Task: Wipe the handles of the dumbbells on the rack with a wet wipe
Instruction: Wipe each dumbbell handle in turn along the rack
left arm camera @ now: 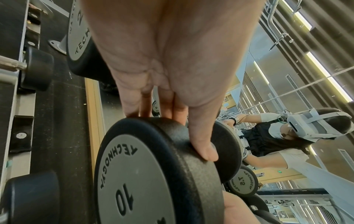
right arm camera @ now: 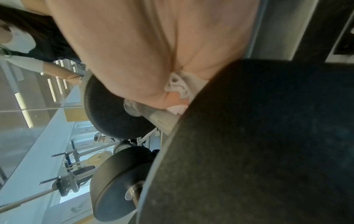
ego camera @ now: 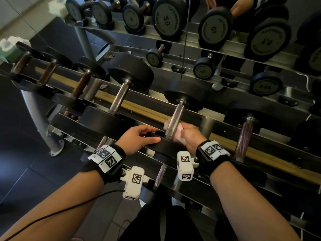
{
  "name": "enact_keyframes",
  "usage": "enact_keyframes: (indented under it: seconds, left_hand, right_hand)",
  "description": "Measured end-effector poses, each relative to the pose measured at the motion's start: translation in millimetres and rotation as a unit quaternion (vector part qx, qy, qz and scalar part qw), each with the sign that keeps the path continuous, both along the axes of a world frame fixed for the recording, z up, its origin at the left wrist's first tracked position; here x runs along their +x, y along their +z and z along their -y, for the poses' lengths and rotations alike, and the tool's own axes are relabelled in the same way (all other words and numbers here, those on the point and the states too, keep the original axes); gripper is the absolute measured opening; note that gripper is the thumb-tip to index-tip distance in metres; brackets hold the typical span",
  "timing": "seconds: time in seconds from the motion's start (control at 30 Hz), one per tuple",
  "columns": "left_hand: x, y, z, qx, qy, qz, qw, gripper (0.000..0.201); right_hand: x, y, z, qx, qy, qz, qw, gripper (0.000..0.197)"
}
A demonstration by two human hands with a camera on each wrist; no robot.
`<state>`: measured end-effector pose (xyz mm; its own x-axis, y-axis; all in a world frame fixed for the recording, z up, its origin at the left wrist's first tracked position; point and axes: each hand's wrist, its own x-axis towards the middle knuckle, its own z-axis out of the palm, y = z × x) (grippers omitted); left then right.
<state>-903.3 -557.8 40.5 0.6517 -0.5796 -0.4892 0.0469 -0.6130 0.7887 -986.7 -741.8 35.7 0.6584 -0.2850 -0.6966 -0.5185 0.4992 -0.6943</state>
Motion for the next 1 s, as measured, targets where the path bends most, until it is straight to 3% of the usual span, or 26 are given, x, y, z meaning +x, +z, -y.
enact_keyframes:
  seconds: [0.1,0.2,0.33,0.5,0.73,0.83,1.0]
  left_hand:
    - [-2.9,0.8,0.0,-0.013,0.009,-0.004,1.0,0.035]
    - [-3.0,0.8,-0.8,-0.017,0.012,-0.009,1.0,0.034]
    - [-3.3,1.0,-0.9,-0.011,0.01,-0.008,1.0,0.038]
    - [-0.3,0.3,-0.1,0.005,0.003,-0.002,1.0,0.038]
    - [1.5,0.4,-0.6,0.008,-0.003,-0.009,1.0,0.035]
    - [3.1,-0.8,-0.1,0.016,-0.009,-0.004,1.0,0.035]
    - [3.4,-3.6,-1.3,0.008,-0.006,-0.008,1.0,0.037]
  right_hand:
    - [-15.3,6.0,6.5,0.011,-0.011,-0.017,1.0,0.035]
    - [-28.9,11.7,17.6,-0.003,-0.01,-0.025,1.0,0.049]
    - [0.5,5.5,16.8,0.069,-0.167,-0.021,0.983,0.042]
    - [5.6,-7.6,9.7,0.009,-0.069,-0.02,0.997,0.052]
    - [-14.2,-19.2,24.3,0.04,-0.103,-0.047,0.993,0.068]
    - [0.8,-8.7,25.4,0.036,-0.119,-0.058,0.991,0.06]
    - [24.7,0.8,8.0,0.126,-0.215,-0.014,0.968,0.033]
